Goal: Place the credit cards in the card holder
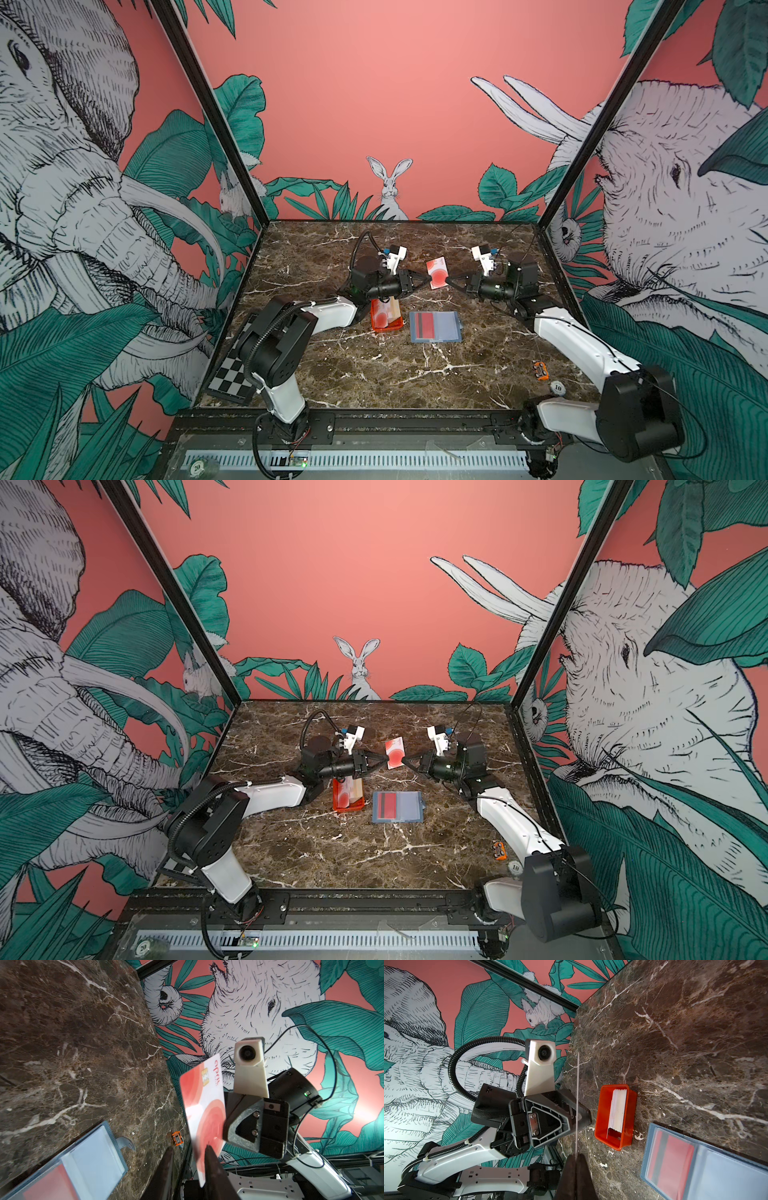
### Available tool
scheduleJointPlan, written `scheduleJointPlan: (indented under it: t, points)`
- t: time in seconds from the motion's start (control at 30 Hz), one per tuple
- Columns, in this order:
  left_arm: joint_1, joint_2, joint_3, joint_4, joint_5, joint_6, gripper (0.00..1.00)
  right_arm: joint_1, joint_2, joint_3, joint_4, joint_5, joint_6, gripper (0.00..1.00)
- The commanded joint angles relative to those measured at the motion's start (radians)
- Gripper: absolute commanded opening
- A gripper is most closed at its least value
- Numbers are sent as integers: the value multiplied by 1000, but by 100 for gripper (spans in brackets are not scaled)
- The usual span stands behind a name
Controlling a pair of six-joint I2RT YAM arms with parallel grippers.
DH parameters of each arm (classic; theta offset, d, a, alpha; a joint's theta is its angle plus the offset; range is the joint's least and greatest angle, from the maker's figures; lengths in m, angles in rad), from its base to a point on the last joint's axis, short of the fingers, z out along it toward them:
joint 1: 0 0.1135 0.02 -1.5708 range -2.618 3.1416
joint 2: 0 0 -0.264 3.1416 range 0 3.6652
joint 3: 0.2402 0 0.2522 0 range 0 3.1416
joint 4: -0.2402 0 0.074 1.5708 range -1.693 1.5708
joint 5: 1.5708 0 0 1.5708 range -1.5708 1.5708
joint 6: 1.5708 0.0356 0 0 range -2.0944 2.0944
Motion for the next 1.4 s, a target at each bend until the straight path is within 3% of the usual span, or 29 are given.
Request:
scheduleJointPlan:
  t: [0.0, 0.47, 0.73, 1.03, 1.2, 1.37]
  points:
    - [-6, 2, 17, 77, 25, -36, 27, -3, -2, 7, 53, -18, 8, 0]
    - [-5, 37, 20, 186, 33, -112, 19, -2, 32, -20, 94, -81, 29, 0]
    - [-4, 23, 5, 133, 21, -80, 4, -1, 40, -32, -3, -21, -32, 4]
    - [-4, -42, -1, -122, -22, 66, 1, 22, -35, -58, -290, 271, -162, 16]
    - [-7, -82, -26, -263, -56, 147, 1, 21, -103, -115, -405, 485, -138, 27]
    - [-26, -121, -62, -383, -97, 226, 1, 21, -128, -133, -500, 562, -171, 31]
